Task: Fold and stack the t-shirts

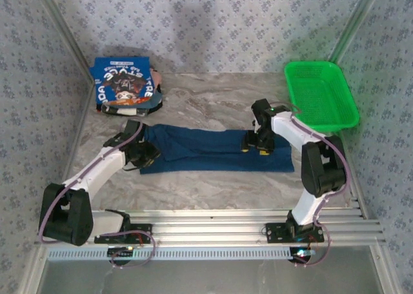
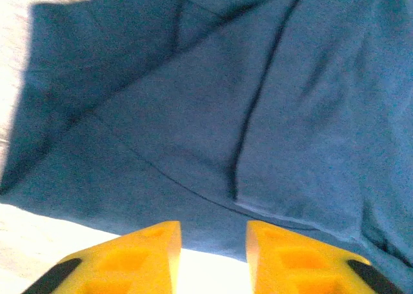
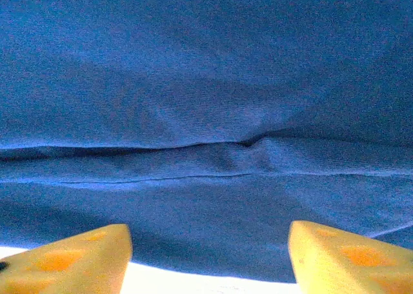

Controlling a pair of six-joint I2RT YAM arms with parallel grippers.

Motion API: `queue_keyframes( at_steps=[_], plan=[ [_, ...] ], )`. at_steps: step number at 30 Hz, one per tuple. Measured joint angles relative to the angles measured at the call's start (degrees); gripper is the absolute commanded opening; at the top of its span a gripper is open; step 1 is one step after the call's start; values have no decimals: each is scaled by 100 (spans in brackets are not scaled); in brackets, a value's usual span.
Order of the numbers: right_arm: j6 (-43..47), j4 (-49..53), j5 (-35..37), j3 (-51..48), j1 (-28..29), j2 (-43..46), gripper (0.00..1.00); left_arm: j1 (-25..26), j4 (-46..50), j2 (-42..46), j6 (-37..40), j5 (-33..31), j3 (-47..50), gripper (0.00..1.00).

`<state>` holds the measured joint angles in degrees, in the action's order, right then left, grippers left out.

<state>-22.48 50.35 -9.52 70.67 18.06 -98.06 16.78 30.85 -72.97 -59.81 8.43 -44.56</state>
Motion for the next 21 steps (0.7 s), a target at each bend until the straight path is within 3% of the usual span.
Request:
queue_keyframes(
  at_steps=[3,6,21],
  plan=[
    [197,-125,-114,-46,24,310,89,151,-179,-50,-260,146,37,49],
    [365,-308,-286,-155,44,721,90,238,-417,-214,-446,236,131,52],
    [802,-629,-444,-669,234,1657,91,291,-1445,-911,-994,382,424,51]
  ],
)
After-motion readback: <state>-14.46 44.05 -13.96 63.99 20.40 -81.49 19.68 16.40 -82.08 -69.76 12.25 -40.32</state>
